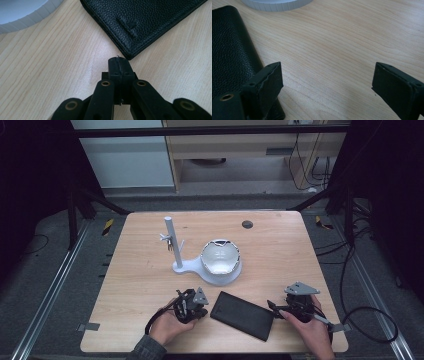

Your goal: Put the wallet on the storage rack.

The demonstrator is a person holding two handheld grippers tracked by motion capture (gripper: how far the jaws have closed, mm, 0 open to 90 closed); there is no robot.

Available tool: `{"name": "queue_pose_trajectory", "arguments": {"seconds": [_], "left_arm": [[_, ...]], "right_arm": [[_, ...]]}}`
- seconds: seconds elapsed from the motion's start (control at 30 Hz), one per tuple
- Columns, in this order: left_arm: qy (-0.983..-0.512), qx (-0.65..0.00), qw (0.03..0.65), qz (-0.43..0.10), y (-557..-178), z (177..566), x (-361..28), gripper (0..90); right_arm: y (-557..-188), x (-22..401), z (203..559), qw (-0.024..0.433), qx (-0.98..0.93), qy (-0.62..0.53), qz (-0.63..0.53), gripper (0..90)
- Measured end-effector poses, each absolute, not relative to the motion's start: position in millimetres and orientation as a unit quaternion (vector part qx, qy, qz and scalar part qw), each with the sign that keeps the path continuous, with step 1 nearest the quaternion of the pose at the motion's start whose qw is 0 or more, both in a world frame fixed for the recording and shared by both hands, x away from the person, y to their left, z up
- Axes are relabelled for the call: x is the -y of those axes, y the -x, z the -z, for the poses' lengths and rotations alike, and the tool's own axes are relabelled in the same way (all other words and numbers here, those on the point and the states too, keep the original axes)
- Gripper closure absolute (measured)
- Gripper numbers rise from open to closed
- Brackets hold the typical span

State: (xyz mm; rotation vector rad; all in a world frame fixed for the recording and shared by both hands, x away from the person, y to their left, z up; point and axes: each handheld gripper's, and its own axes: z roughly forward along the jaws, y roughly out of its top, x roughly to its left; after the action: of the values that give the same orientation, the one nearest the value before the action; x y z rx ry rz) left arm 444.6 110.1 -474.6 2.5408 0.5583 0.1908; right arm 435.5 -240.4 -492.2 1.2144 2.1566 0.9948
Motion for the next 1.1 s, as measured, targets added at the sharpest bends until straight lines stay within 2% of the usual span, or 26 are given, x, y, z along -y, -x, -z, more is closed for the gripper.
{"name": "queue_pose_trajectory", "arguments": {"seconds": [1.1], "left_arm": [[-0.94,-0.201,0.27,-0.057,-443.7,479.8,-106.5,90.0]], "right_arm": [[-435.4,239.9,491.6,0.234,-0.788,-0.44,-0.362,9.7]]}}
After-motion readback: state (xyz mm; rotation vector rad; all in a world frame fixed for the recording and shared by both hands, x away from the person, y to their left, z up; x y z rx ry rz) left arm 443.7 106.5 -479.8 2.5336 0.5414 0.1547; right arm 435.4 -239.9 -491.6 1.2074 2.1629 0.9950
